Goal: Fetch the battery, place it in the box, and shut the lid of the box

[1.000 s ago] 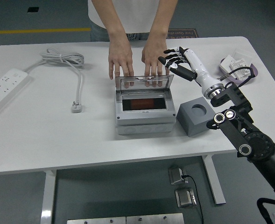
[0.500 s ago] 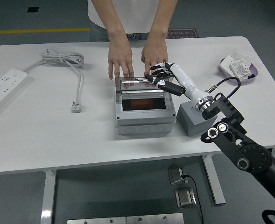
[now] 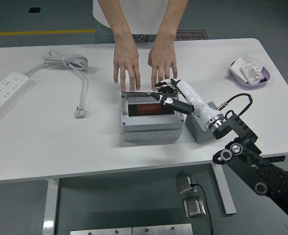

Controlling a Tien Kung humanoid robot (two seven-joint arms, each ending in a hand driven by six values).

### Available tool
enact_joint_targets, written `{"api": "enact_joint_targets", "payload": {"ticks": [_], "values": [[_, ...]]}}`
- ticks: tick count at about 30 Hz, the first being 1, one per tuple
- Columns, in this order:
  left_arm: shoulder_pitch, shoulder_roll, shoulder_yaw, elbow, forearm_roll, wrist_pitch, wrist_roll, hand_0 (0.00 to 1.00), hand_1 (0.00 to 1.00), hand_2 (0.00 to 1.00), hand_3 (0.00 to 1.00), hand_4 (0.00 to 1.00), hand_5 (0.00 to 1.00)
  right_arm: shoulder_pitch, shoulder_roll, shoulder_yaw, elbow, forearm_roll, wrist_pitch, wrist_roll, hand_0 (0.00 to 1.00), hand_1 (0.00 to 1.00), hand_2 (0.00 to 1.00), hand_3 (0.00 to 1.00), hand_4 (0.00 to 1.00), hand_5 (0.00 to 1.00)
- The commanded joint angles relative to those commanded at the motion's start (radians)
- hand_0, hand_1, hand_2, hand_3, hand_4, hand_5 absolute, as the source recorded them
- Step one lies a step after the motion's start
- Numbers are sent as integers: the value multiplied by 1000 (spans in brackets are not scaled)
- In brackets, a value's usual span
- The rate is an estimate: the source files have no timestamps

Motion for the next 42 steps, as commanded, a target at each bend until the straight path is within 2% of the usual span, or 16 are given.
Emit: {"api": "enact_joint_targets", "payload": {"ticks": [10, 15, 25, 36, 42], "values": [[0, -1, -2, 0, 3, 0, 0, 653, 690, 648, 667, 737, 247, -15, 13, 14, 9, -20, 14, -12, 712, 654, 679, 746, 938, 847], [1, -2, -1, 0, 2, 0, 0, 653, 690, 648, 667, 738, 246, -32, 22, 60, 22, -49, 27, -25, 712, 655, 679, 750, 938, 847], [7, -5, 4, 0, -4, 0, 0, 653, 690, 648, 667, 737, 247, -150, 25, 205, 142, -134, 67, -65, 711, 655, 679, 753, 937, 846], [3, -4, 2, 0, 3, -3, -9, 653, 690, 648, 667, 737, 246, -192, 42, 168, 94, -87, 65, -42, 682, 631, 664, 751, 928, 843], [4, -5, 3, 0, 2, -3, -10, 653, 690, 648, 667, 737, 245, -195, 45, 171, 100, -91, 64, -43, 679, 631, 661, 749, 924, 839]]}}
